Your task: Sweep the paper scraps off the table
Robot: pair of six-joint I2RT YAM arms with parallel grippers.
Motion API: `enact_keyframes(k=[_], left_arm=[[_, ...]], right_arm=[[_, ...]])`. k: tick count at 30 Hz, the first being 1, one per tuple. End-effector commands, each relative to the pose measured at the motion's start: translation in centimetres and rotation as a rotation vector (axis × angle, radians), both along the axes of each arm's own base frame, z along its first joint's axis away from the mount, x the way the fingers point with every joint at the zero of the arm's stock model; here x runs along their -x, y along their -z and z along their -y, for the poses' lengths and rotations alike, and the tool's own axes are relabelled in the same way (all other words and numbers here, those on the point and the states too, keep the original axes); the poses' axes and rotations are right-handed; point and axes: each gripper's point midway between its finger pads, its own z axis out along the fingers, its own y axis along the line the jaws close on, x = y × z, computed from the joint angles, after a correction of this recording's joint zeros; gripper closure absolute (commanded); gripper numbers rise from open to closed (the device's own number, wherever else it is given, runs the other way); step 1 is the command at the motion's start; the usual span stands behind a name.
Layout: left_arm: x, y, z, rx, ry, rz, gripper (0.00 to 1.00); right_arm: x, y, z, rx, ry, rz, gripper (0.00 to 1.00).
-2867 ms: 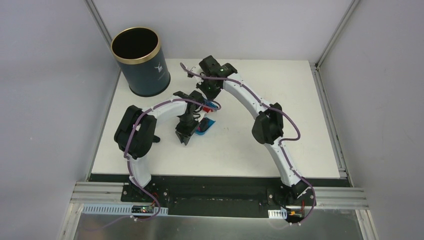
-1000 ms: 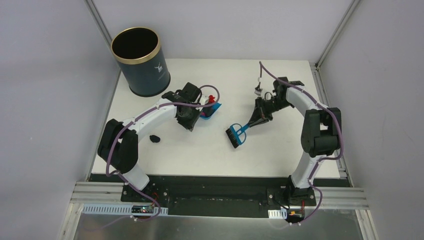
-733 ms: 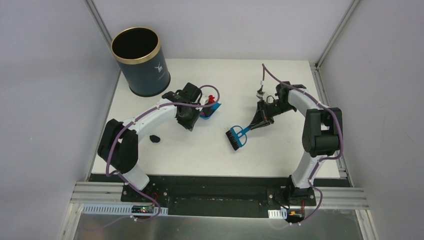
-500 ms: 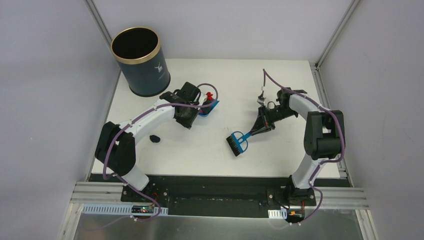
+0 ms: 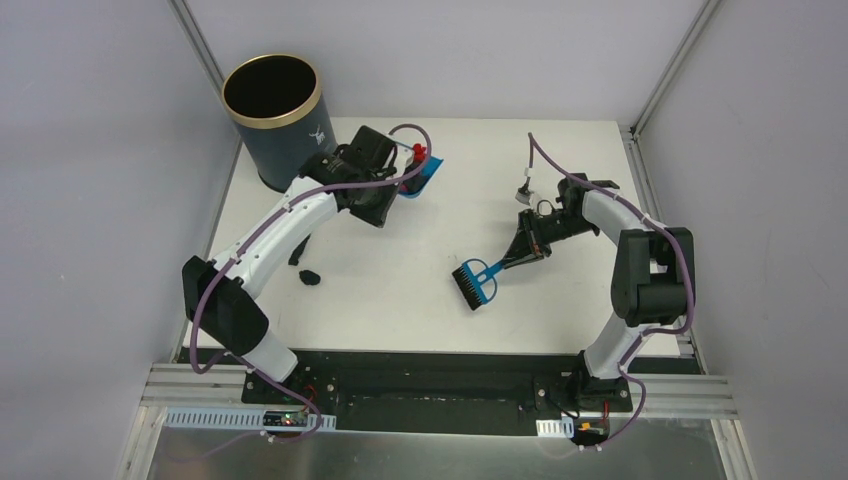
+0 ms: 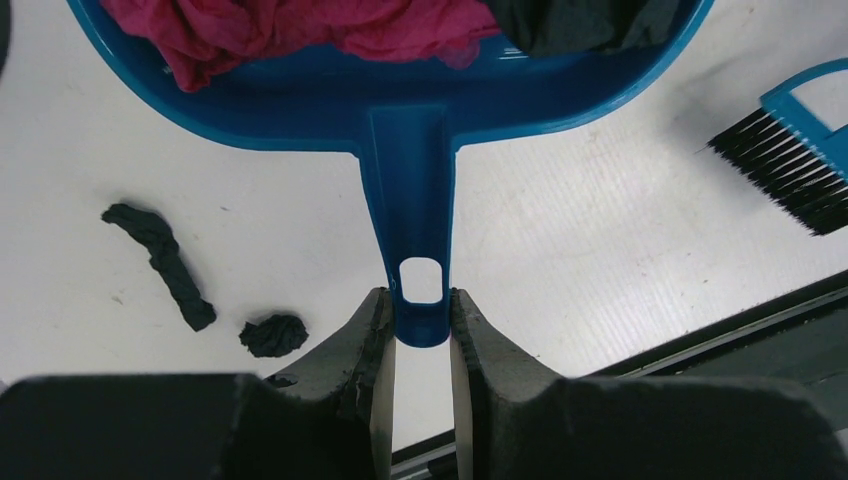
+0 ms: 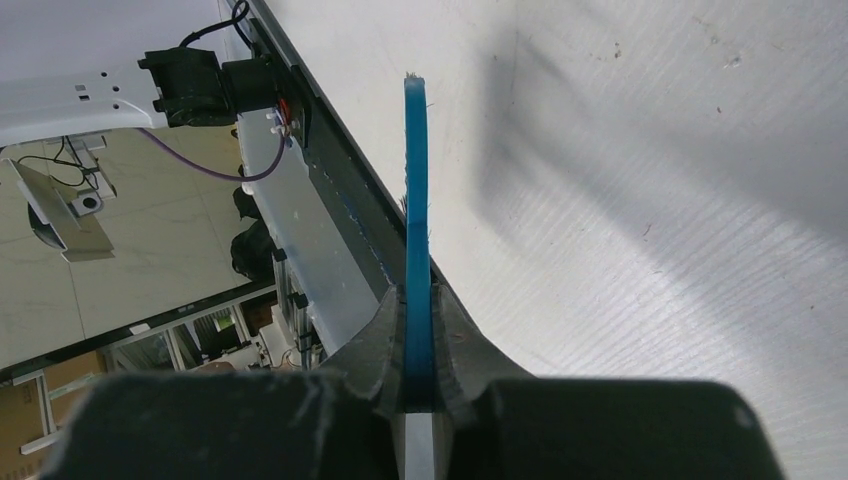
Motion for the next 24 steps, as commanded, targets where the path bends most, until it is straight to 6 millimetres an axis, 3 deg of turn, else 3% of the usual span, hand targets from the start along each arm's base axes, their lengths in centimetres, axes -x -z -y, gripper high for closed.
enact_keyframes(k=[1, 15, 24], left_arm=[[-0.4, -2.7, 0.3, -0.002, -0.009, 0.018, 1.0], [-4.1, -8.0, -2.3, 0.043, -0.135, 0.1, 1.0], [-6.8, -9.0, -5.0, 0.084, -0.243, 0.089, 1.0]], right_arm=[[-0.7, -1.4, -0.2, -0.042, -0.015, 0.073, 1.0], [-1.0, -0.6, 0.2, 0.002, -0.023, 0.046, 1.0], [-0.7, -0.7, 0.5, 0.023, -0.037, 0.069, 1.0]])
